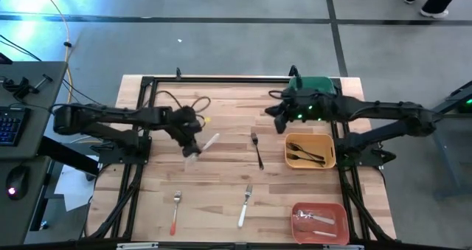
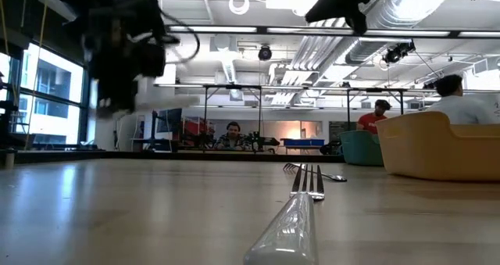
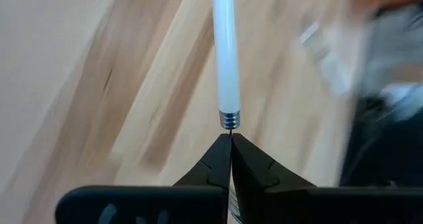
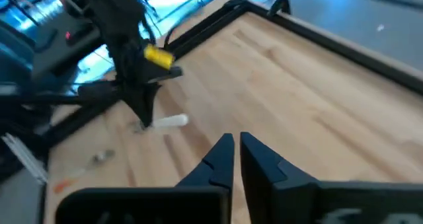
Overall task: Sort silverware by color (type)
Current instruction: Put the white fork into the orange bin
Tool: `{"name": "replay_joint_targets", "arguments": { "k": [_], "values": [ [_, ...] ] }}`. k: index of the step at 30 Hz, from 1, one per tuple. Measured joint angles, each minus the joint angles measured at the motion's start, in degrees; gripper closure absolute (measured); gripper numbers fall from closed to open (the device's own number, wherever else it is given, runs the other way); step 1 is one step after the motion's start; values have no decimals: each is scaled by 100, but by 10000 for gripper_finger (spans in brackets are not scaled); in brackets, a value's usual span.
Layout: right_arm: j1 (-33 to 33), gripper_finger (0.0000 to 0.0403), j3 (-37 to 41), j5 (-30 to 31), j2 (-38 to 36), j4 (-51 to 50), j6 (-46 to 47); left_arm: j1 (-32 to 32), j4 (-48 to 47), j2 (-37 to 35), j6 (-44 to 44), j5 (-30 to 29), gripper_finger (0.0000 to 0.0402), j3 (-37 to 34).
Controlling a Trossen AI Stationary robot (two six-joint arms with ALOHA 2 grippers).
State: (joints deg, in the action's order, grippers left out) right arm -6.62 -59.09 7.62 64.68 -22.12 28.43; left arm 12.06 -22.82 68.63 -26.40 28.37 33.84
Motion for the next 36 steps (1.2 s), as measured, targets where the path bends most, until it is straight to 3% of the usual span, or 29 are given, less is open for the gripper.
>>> {"name": "replay_joint_targets", "arguments": {
  "k": [4,12,17,24,34,36],
  "values": [
    [366,360,0,83,576,845,689,129,1226,-380,-522,27,401,-8],
    [613,248,0,213,1844,3743,1822,279,3966,-497,-1355,286,401,-2],
    [609,219,-2,422,2343,4983,1948,336,4570,-493,-1497,402,401,3],
    [591,253,-10,395,2746,5798,2063,377,4708,-495,-1446,625,401,3],
    [591,386,-549,147,2947,5586,1372,380,4808,-482,-1349,676,401,3],
    [610,394,-652,140,2947,5458,1186,382,4810,-482,-1339,692,401,3]
  ]
}}
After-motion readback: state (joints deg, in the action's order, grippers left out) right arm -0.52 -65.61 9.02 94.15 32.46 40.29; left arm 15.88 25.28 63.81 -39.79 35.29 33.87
